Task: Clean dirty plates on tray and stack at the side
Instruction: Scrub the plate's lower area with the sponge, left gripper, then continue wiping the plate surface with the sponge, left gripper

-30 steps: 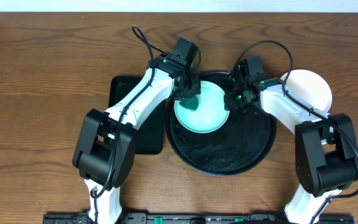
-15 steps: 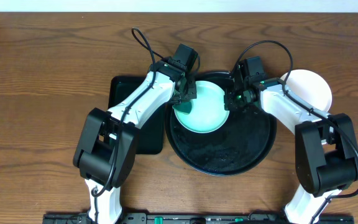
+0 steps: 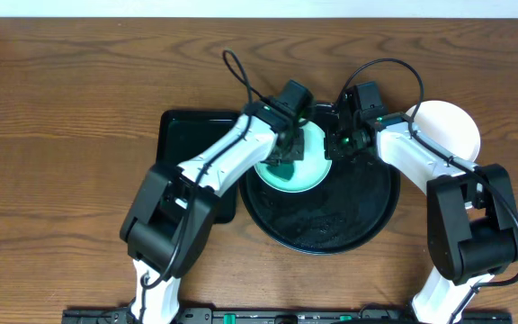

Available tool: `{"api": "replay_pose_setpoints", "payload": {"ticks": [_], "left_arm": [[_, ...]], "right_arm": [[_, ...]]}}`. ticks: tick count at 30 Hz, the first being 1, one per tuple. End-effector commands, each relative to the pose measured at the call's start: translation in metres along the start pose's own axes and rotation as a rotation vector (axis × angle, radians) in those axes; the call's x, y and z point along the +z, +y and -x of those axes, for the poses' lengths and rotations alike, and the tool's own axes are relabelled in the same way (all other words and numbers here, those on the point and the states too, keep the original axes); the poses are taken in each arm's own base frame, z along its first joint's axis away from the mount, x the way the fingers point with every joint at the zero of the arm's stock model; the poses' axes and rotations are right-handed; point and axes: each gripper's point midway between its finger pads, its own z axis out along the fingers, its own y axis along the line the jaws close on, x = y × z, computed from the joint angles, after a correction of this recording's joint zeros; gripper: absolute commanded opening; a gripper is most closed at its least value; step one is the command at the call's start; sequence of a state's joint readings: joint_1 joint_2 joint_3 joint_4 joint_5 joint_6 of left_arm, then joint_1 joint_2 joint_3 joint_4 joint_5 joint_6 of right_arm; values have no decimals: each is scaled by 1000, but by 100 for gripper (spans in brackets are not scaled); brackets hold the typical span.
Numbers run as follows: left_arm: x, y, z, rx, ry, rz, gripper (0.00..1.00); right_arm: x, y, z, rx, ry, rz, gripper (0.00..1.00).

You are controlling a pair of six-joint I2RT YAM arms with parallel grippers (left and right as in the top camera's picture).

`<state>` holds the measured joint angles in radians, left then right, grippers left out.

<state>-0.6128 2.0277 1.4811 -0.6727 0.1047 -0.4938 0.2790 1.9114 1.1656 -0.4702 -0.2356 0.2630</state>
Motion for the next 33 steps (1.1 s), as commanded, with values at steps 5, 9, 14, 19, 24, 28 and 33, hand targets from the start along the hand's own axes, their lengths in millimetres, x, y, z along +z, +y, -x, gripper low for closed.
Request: {"api": "replay_pose_setpoints", "payload": {"ticks": [5, 9, 14, 19, 24, 28, 33], "left_arm": [[25, 2, -15, 26, 47, 46, 8], [28, 1, -15, 21, 48, 41, 8], [27, -20, -14, 22, 61, -69, 8], [16, -33, -3, 25, 29, -127, 8], [-14, -33, 18, 13, -45, -162, 8], [-35, -22, 35, 10, -107, -166, 8], [-37, 11, 53, -39, -162, -75, 8]], "right_arm": [[3, 6, -4, -7, 12, 17, 1], [3, 6, -4, -7, 12, 17, 1], [3, 6, -4, -7, 12, 17, 1], [3, 6, -4, -7, 12, 17, 1], [3, 6, -4, -7, 12, 17, 1], [3, 6, -4, -7, 12, 17, 1], [3, 6, -4, -7, 12, 17, 1]]}}
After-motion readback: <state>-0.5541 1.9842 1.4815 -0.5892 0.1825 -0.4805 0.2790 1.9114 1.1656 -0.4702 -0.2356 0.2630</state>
